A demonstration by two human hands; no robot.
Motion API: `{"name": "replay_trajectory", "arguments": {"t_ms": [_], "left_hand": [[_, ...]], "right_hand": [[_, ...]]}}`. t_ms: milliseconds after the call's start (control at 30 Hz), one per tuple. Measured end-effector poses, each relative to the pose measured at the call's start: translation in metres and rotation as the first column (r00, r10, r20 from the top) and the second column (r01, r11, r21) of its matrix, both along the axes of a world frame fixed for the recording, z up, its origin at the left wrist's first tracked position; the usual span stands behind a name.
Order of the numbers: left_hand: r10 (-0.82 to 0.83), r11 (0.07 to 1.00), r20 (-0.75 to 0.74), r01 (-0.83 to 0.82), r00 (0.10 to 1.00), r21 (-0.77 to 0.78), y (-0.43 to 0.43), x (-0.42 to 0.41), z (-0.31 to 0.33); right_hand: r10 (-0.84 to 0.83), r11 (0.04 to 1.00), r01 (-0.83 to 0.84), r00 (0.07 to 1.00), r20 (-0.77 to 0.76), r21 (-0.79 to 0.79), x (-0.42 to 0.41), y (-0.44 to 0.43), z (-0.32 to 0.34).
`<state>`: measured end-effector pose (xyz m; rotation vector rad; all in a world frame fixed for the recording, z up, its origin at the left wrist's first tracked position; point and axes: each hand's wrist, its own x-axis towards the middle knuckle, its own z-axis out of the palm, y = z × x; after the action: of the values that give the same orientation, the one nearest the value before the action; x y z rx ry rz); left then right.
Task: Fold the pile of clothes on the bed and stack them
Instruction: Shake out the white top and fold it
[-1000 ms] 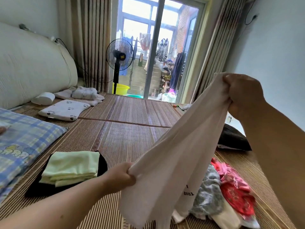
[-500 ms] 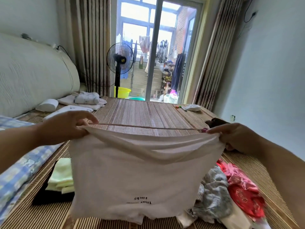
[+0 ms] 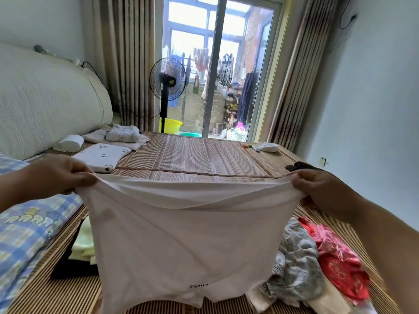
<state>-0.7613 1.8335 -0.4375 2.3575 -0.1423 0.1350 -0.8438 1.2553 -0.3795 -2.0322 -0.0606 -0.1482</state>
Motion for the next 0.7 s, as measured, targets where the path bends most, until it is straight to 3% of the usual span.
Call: {"name": "replay_trajectory", "arguments": {"t_ms": [100,267,433,533,700], "left_hand": [[0.083,0.973,-0.062,-0.094,0.995,-0.213,0.010,0.003,-0.005],[0.107,0.822,-0.171,-0.184,0.979,-0.539,-0.020,-0.013,0.012],[0.143,0.814,-0.321,-0.296,0.936,-0.500,-0.062,-0.018,0.029],[0.099,0.840,-0.404,-0.294,0.910,-0.456,-0.072,-0.016,0.026],[-0.073,0.668,-0.531,-0.354,0.844,-0.655,-0.098,-0.017,0.020]], "right_hand": [[0.019,1.000,-0.018,0.999,0.030,-0.016,-0.001,-0.004,-0.002],[-0.193,0.947,0.169,0.979,0.063,0.274,-0.003,-0.009,0.007],[-0.346,0.919,0.320,0.935,0.080,0.231,0.004,-0.008,0.013],[-0.341,0.911,0.330,0.940,0.000,0.248,0.006,-0.013,0.006],[-0.255,0.936,0.300,0.937,-0.238,0.181,0.012,-0.013,-0.010]]}}
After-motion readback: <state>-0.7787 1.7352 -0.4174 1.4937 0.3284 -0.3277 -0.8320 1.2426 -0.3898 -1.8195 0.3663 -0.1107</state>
